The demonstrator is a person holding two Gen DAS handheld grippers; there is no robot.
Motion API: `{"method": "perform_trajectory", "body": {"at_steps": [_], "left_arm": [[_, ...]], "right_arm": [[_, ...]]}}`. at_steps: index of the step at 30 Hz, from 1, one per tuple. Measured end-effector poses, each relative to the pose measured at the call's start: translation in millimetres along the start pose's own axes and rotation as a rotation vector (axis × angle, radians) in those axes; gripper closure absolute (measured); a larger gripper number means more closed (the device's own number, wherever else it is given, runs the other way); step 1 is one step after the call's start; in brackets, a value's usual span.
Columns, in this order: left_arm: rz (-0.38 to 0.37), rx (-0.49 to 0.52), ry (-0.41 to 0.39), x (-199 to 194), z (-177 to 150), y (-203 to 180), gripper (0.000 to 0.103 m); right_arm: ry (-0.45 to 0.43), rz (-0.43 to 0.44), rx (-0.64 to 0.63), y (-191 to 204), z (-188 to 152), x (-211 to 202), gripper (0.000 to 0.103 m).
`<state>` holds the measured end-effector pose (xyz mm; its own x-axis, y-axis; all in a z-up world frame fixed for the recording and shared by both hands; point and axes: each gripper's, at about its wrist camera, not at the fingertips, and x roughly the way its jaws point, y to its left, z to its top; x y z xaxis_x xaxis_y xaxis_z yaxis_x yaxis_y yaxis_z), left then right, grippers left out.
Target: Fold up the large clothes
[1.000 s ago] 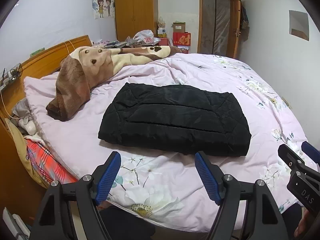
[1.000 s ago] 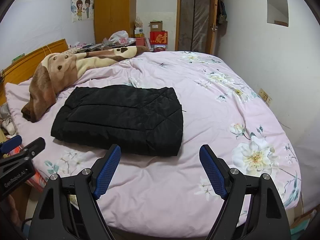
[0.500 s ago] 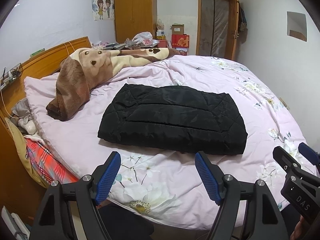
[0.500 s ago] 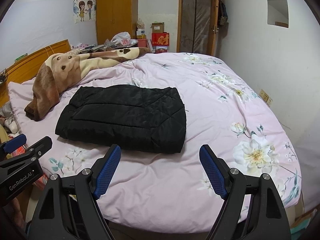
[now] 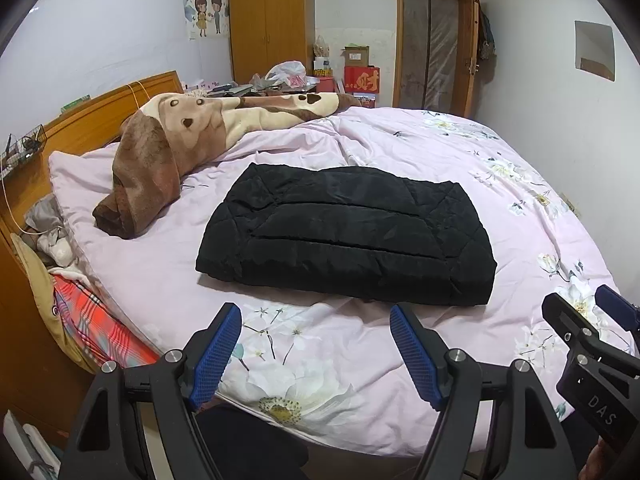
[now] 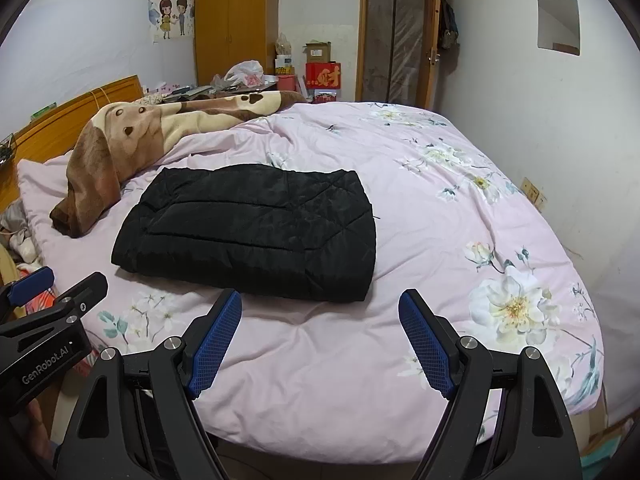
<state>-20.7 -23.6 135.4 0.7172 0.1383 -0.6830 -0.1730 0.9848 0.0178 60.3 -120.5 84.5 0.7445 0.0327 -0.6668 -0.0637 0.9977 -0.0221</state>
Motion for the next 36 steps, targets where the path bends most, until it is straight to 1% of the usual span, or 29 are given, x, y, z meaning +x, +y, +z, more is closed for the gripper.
{"method": "perform_trajectory", "body": {"at_steps": [7, 36], "left_arm": [[0.015, 0.004, 0.004, 1.2, -1.1, -2.4, 0.027], [0.010, 0.008, -0.001, 1.2, -3.6, -0.8, 0.026]], "right_arm": [[-0.001, 0.000, -0.003, -0.9, 0.1, 0.7, 0.022], [0.003, 0.008, -0.012, 1.4, -1.4, 3.1, 0.022]]}}
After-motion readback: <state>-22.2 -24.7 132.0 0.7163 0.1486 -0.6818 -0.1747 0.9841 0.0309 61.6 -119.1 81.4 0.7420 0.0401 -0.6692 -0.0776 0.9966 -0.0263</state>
